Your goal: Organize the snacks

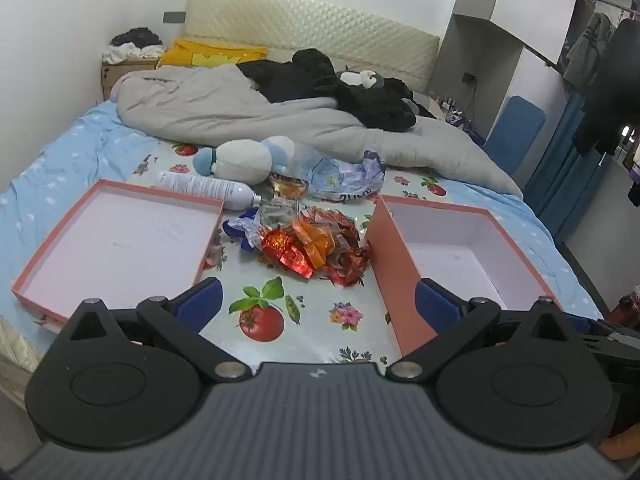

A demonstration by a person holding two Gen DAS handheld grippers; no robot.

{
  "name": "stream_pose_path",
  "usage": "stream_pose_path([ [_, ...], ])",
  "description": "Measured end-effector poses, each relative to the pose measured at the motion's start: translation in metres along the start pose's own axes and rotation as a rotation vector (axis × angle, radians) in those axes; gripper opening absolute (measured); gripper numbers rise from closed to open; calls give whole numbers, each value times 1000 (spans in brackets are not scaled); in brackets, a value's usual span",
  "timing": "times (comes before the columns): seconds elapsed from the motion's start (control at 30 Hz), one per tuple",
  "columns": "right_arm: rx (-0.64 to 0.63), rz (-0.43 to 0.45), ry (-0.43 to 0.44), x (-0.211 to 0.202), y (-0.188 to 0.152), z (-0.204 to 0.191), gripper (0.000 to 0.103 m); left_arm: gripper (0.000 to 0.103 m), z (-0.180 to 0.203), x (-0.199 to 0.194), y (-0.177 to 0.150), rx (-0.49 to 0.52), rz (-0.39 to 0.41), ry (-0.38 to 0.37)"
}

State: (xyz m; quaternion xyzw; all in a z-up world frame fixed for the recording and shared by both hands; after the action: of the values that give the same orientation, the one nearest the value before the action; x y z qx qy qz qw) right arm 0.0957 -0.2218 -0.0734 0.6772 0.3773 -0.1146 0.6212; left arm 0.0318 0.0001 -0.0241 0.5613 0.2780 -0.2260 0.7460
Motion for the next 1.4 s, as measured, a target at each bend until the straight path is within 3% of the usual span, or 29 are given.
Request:
stream_pose_path([
  [0.33, 18, 5, -1, -3, -17, 1, 103, 103, 2, -17, -3, 19, 51, -3],
  [0.7, 27, 2, -32, -4, -37, 7, 103, 103, 4, -3, -21, 61, -10, 10],
  [1.4, 23, 18, -34, 0, -28, 11, 103, 103, 13, 8, -18, 53, -27, 0],
])
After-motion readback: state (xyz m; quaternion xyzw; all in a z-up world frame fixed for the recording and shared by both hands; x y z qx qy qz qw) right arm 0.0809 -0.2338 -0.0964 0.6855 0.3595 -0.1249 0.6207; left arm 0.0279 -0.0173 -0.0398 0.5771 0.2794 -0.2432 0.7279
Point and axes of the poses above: each gripper's, at about its wrist camera, not at the fingertips, and x roughly the way its jaws point, z to its right, y to its top, the point moved 4 cm from there along x, roughly the way its jaws point, and after that the axes turned 5 degrees about -z, right-handed, at the moved point
